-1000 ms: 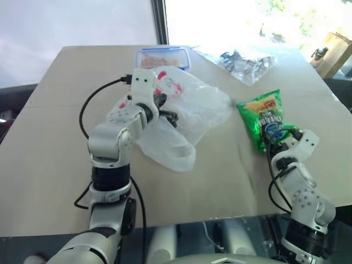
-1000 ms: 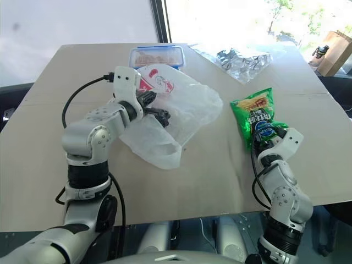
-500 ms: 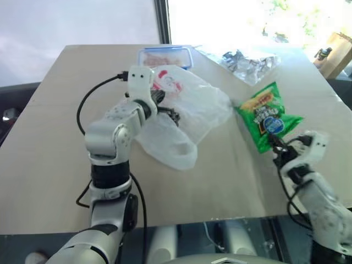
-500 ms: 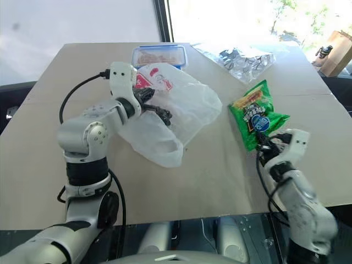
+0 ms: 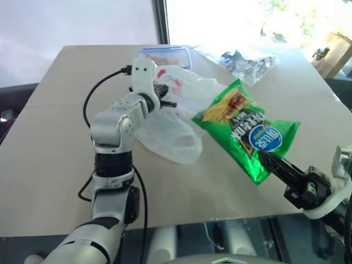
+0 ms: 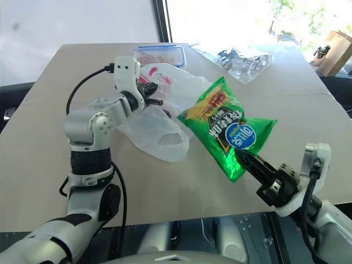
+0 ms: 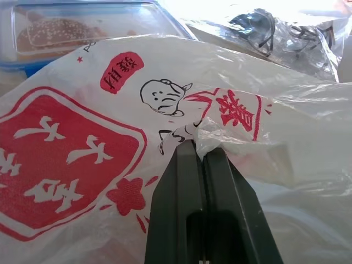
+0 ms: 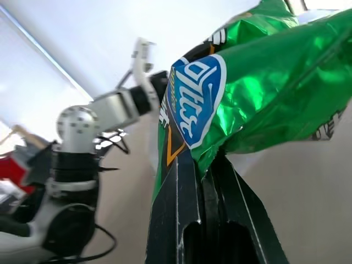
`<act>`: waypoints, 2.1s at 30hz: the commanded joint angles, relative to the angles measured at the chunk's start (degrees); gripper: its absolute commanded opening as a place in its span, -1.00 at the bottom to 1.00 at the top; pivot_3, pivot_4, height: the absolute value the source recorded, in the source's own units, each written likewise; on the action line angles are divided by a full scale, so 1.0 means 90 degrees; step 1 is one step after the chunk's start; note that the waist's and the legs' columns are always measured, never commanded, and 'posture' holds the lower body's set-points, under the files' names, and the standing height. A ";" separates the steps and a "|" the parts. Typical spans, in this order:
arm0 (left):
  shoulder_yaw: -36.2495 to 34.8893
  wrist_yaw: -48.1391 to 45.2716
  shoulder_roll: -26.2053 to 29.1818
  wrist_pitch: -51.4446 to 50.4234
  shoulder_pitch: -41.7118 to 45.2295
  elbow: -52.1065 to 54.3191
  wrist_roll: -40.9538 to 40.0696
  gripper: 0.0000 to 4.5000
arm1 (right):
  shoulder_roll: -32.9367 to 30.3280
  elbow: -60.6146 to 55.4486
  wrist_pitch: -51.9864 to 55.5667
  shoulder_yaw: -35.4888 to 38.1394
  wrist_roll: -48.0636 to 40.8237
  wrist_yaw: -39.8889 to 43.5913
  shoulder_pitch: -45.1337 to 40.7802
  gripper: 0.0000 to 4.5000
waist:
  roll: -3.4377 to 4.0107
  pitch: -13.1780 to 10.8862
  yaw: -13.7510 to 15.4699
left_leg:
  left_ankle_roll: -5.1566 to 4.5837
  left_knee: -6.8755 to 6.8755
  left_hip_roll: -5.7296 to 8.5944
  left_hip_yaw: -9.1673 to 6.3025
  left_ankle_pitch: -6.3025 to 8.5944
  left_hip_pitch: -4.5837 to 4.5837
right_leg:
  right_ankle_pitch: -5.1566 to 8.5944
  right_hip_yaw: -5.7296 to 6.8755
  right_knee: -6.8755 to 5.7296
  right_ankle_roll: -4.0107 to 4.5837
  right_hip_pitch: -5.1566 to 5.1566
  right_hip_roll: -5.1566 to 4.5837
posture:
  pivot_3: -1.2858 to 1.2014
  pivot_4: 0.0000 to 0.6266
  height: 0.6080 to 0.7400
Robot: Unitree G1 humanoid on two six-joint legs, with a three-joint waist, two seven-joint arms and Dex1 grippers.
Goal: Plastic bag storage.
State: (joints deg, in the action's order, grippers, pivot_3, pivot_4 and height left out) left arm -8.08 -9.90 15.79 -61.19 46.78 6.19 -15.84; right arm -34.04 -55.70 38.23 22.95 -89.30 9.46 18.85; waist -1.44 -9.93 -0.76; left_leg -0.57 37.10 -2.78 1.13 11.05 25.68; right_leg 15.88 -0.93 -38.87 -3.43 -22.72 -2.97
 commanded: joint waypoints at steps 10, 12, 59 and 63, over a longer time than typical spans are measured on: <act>-0.0516 -0.0967 0.0388 -0.0871 -0.0236 0.2305 -0.1712 -1.00 | -0.0072 0.2407 0.0349 -0.1809 0.0762 0.0908 -0.2054 -0.99 | -0.0002 -0.0003 0.0024 | -0.0001 -0.0001 0.0000 -0.0005 0.0001 0.0003 | 0.0000 0.0003 0.0002 0.0000 0.0000 0.0000 | 0.03 -0.52 1.00; -0.0638 -0.1119 0.0617 -0.1059 -0.0391 0.2429 -0.1941 -1.00 | -0.0216 0.2734 0.0435 -0.1627 0.0713 0.1165 -0.2154 -0.99 | -0.0003 -0.0003 0.0023 | -0.0001 -0.0001 0.0000 -0.0007 0.0001 0.0004 | 0.0000 0.0006 0.0001 0.0000 0.0000 0.0001 | 0.03 -0.52 1.00; -0.0264 -0.1056 0.0636 0.0526 -0.0647 0.1227 -0.2083 -1.00 | 0.1422 0.3827 0.0061 -0.3636 0.7241 0.1852 -0.5863 0.67 | 0.0009 -0.0012 -0.0014 | 0.0006 -0.0007 -0.0024 0.0010 0.0002 0.0004 | -0.0006 -0.0005 -0.0014 0.0007 -0.0022 0.0017 | 0.03 -0.52 1.00; -0.0158 -0.1140 0.0642 0.0732 -0.0591 0.1087 -0.2046 -1.00 | 0.0896 0.2959 0.0462 -0.3473 0.7646 0.1440 -0.5603 0.99 | 0.0009 -0.0011 0.0001 | 0.0006 -0.0009 -0.0027 0.0011 0.0002 0.0005 | -0.0005 -0.0003 -0.0012 0.0008 -0.0022 0.0021 | 0.03 -0.52 1.00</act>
State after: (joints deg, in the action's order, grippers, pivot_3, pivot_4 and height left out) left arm -9.87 -19.25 21.11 -56.54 40.39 15.45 -34.66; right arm -24.41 -24.72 41.28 -10.07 -23.14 24.74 -31.50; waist -1.36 -10.03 -0.75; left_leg -0.52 37.03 -3.01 1.24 11.06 25.73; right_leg 15.83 -0.97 -38.96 -3.36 -22.91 -2.79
